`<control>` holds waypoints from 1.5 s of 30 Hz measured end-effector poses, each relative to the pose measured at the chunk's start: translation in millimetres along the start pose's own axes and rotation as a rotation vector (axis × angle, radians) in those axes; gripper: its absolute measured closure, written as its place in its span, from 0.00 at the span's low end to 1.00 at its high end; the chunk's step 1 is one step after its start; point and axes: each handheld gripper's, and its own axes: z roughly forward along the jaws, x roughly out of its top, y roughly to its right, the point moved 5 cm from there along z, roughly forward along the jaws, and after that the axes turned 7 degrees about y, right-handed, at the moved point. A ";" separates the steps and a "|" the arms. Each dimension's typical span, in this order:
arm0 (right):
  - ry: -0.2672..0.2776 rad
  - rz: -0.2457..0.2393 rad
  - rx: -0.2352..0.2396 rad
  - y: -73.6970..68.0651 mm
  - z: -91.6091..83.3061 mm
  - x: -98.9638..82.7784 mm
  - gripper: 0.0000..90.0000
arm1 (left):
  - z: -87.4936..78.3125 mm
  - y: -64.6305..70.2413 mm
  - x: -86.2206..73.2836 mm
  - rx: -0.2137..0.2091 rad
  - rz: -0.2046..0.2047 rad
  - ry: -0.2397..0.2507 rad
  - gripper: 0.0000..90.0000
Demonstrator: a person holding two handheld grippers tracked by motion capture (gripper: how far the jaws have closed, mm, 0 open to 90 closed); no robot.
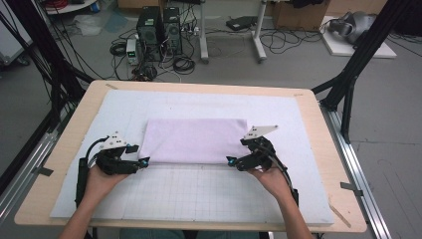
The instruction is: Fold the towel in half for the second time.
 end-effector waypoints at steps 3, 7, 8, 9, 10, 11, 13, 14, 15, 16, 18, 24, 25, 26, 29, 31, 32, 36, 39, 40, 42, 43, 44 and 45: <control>0.015 0.014 -0.003 -0.5 -5.6 -4.1 0.15 | -2.8 3.2 2.1 -0.002 0.004 0.016 0.36; 0.035 0.023 -0.003 0.7 -14.0 -11.6 0.15 | -5.6 5.3 2.4 0.001 0.007 0.021 0.35; 0.035 0.030 -0.004 0.9 -16.4 -13.4 0.15 | -6.6 5.1 2.4 0.001 0.016 0.018 0.35; 0.034 0.029 -0.006 1.6 -18.6 -15.1 0.15 | -7.0 6.0 2.8 0.000 0.004 0.025 0.35; 0.039 0.028 -0.009 2.0 -21.1 -16.4 0.15 | -7.7 6.6 3.3 -0.009 0.003 0.027 0.35; 0.044 0.027 -0.010 2.2 -23.6 -17.7 0.15 | -8.5 7.7 3.6 -0.008 0.004 0.029 0.35; 0.052 0.032 -0.009 1.7 -28.3 -20.5 0.15 | -9.7 9.3 3.8 -0.001 0.017 0.030 0.35; 0.056 0.029 -0.012 2.0 -29.9 -21.5 0.15 | -10.3 10.2 3.4 -0.001 0.018 0.030 0.35; 0.056 0.039 -0.015 1.2 -33.0 -23.5 0.14 | -10.3 10.2 3.4 -0.001 0.018 0.030 0.34; 0.067 0.040 -0.017 1.9 -35.5 -25.1 0.14 | -12.0 11.3 1.5 -0.002 0.019 0.030 0.34; 0.073 0.050 -0.020 2.0 -39.3 -27.9 0.14 | -13.9 11.5 -1.8 0.000 0.013 0.030 0.34; 0.079 0.060 -0.031 1.2 -45.6 -38.0 0.14 | -21.7 6.1 -14.3 0.011 -0.005 0.025 0.34; 0.078 0.064 -0.029 0.6 -46.7 -39.1 0.14 | -22.9 6.0 -15.1 0.014 -0.004 0.029 0.34; 0.078 0.064 -0.033 0.6 -47.5 -39.9 0.14 | -24.9 6.4 -16.2 0.015 -0.004 0.031 0.34; 0.083 0.067 -0.038 -1.7 -50.4 -42.0 0.14 | -29.7 6.8 -18.4 0.024 0.004 0.034 0.34; 0.089 0.054 -0.043 -3.1 -52.4 -43.3 0.14 | -32.8 8.3 -19.1 0.025 0.004 0.045 0.34; 0.090 0.057 -0.042 -3.9 -53.3 -43.8 0.14 | -34.8 8.6 -19.7 0.027 0.014 0.046 0.34; 0.097 0.054 -0.048 -6.7 -57.8 -48.0 0.14 | -39.4 12.7 -23.6 0.031 0.017 0.055 0.34; 0.103 0.060 -0.050 -7.7 -60.8 -52.1 0.14 | -43.3 13.6 -28.5 0.038 0.015 0.054 0.33; 0.101 0.059 -0.052 -8.0 -61.9 -53.6 0.14 | -44.3 13.4 -29.3 0.038 0.013 0.056 0.33; 0.100 0.065 -0.056 -9.0 -64.0 -56.2 0.14 | -46.6 13.8 -31.2 0.041 0.011 0.060 0.33; 0.098 0.063 -0.058 -9.1 -65.2 -57.8 0.14 | -47.7 14.3 -32.1 0.044 0.013 0.061 0.33; 0.101 0.066 -0.062 -9.4 -66.4 -59.3 0.14 | -48.6 15.4 -33.0 0.044 0.017 0.062 0.33; 0.106 0.070 -0.062 -9.8 -67.9 -60.6 0.14 | -49.7 16.1 -34.1 0.045 0.023 0.058 0.33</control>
